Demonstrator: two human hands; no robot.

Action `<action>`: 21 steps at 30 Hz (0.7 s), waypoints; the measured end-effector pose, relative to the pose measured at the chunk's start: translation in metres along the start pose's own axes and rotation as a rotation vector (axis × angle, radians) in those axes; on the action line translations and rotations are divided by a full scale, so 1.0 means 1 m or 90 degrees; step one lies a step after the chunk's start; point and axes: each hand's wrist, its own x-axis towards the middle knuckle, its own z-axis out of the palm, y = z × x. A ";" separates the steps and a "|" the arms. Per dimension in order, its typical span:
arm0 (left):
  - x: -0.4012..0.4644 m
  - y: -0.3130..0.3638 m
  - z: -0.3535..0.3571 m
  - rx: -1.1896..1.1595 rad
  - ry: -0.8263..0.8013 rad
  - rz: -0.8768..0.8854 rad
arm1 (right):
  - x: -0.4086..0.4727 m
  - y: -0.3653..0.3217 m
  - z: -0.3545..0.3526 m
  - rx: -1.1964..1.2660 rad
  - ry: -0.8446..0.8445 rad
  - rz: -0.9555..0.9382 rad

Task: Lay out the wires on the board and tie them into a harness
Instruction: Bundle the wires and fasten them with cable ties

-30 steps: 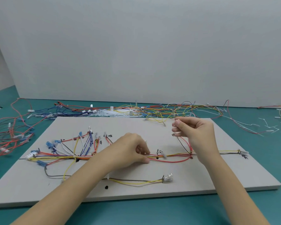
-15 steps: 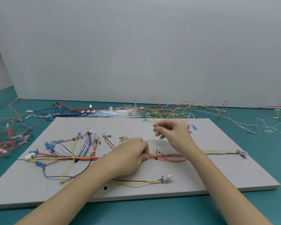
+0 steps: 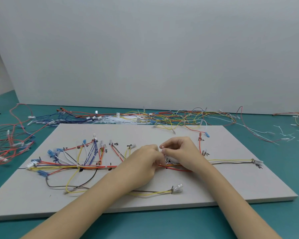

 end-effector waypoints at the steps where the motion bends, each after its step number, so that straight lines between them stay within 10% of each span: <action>1: -0.001 0.002 0.000 0.013 0.001 0.009 | 0.000 0.000 0.000 -0.004 0.000 0.000; 21: -0.006 0.019 0.000 0.198 -0.073 0.013 | 0.001 0.004 0.001 0.015 0.007 -0.005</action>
